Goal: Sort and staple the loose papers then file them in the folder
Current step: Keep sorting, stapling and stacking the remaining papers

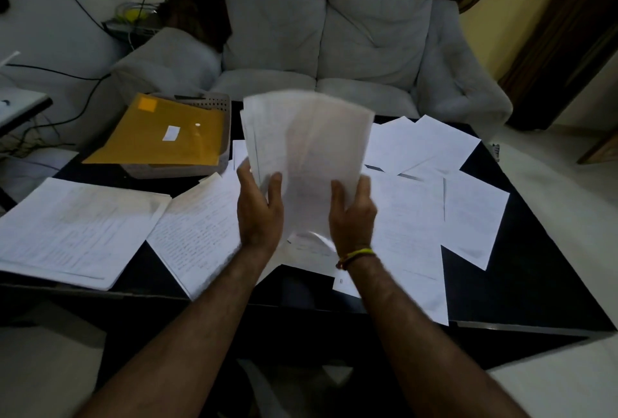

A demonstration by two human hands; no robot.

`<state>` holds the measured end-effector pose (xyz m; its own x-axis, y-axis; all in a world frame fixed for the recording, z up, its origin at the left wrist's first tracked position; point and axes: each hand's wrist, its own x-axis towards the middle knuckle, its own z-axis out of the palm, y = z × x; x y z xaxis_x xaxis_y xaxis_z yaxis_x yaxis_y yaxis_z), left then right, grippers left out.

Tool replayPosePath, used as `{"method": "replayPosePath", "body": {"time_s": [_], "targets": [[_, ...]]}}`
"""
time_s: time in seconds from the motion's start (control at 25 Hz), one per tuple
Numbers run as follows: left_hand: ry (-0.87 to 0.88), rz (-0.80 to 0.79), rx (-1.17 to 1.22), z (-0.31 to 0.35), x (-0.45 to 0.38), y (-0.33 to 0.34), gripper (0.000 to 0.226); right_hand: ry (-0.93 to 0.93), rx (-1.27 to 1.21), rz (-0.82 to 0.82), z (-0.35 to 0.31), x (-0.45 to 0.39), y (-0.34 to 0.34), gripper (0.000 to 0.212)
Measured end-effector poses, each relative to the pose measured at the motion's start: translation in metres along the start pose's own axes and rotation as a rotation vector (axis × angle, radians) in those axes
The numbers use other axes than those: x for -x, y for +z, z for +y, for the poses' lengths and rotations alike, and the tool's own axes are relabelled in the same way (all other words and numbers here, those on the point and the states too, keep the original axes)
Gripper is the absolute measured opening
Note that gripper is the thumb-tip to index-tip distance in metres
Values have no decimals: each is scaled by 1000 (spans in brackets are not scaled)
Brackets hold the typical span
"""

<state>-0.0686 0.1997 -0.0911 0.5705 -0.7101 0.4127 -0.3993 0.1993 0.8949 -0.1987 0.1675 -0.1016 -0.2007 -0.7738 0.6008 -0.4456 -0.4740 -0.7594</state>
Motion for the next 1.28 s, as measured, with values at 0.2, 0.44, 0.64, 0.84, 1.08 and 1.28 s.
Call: {"method": "replayPosePath", "body": {"time_s": [0.2, 0.44, 0.64, 0.84, 1.08, 1.28], "targets": [[-81, 122, -173, -19, 3, 17, 34, -52, 28, -23, 25, 6, 12, 7], [-201, 392, -184, -38, -12, 10, 25, 237, 194, -83, 49, 6, 23, 30], [-276, 559, -166, -56, -31, -21, 27, 410, 380, -671, 31, 36, 74, 49], [-215, 705, -218, -67, -44, -51, 28, 428, 690, -895, -3, 52, 110, 90], [-176, 795, -88, -57, -68, -76, 29, 502, 566, -925, -7, 44, 108, 42], [-225, 791, -45, -44, -72, -80, 34, 522, 419, -584, -26, -9, 51, 16]]}}
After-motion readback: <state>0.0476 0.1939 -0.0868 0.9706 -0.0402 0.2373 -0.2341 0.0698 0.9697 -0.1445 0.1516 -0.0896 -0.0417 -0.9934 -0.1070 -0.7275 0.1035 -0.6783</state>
